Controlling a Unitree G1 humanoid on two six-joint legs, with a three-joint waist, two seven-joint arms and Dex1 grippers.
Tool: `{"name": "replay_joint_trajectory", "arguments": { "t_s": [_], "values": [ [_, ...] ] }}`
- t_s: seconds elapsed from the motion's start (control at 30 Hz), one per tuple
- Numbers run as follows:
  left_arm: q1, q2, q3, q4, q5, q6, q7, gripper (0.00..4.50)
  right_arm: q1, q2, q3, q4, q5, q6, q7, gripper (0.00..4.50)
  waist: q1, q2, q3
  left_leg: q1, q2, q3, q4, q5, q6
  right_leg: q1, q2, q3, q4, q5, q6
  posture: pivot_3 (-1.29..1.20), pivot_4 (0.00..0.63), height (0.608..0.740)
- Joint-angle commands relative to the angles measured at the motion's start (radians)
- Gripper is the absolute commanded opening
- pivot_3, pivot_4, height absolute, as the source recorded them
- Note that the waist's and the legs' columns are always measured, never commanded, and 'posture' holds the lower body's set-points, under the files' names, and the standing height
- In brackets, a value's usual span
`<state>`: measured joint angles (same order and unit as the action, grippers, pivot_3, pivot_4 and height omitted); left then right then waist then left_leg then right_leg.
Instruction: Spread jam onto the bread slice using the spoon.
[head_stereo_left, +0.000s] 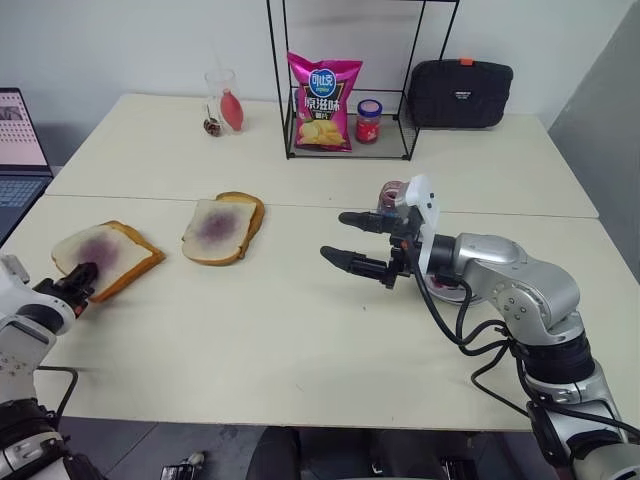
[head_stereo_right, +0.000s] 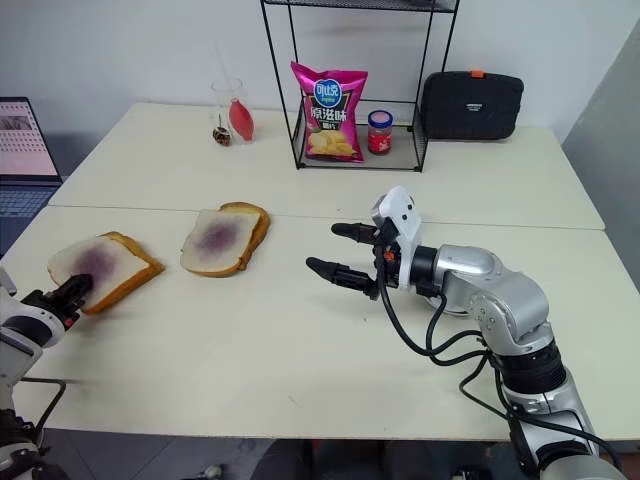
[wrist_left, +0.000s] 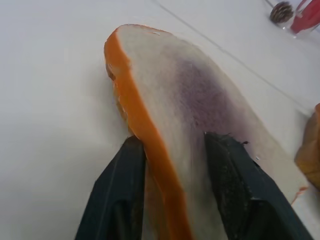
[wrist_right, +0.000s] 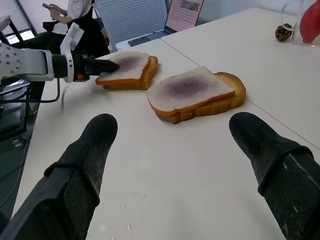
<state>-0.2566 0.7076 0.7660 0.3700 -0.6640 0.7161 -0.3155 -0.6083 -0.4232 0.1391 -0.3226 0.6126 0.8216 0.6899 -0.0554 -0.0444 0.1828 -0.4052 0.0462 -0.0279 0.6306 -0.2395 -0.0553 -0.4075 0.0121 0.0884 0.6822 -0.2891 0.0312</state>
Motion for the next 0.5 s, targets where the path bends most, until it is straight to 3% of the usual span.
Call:
{"name": "replay_joint_trajectory", "arguments": {
  "t_s": [0.03,0.2,0.37,0.5],
  "values": [
    [0.009,-0.001,0.053,-0.063,-0.034,-0.011,0.004,1.78,-0.011,0.0,-0.027,-0.03,0.016,-0.002,0.003,4.5,0.0,0.0,0.0,0.0,0.0,0.0,0.0,0.0,0.0,0.0,0.0,0.0,0.0,0.0,0.0,0.0,0.15,0.74],
    [0.018,-0.01,0.08,-0.094,-0.066,-0.013,-0.003,1.15,-0.022,0.004,-0.024,-0.014,0.014,-0.006,0.009,4.5,0.0,0.0,0.0,0.0,0.0,0.0,0.0,0.0,0.0,0.0,0.0,0.0,0.0,0.0,0.0,0.0,0.15,0.74],
    [0.032,-0.01,0.088,-0.111,-0.073,-0.011,-0.001,0.05,-0.024,0.009,-0.025,-0.011,0.015,-0.005,0.01,4.5,0.0,0.0,0.0,0.0,0.0,0.0,0.0,0.0,0.0,0.0,0.0,0.0,0.001,0.0,0.0,0.0,0.15,0.74],
    [0.035,-0.006,0.084,-0.109,-0.076,-0.018,-0.003,0.0,-0.025,0.01,-0.027,-0.007,0.014,-0.005,0.01,4.5,-0.001,0.0,0.0,0.0,0.0,0.0,0.0,0.0,0.0,0.0,0.0,0.0,0.001,0.0,0.0,0.0,0.15,0.74]
  ]
}}
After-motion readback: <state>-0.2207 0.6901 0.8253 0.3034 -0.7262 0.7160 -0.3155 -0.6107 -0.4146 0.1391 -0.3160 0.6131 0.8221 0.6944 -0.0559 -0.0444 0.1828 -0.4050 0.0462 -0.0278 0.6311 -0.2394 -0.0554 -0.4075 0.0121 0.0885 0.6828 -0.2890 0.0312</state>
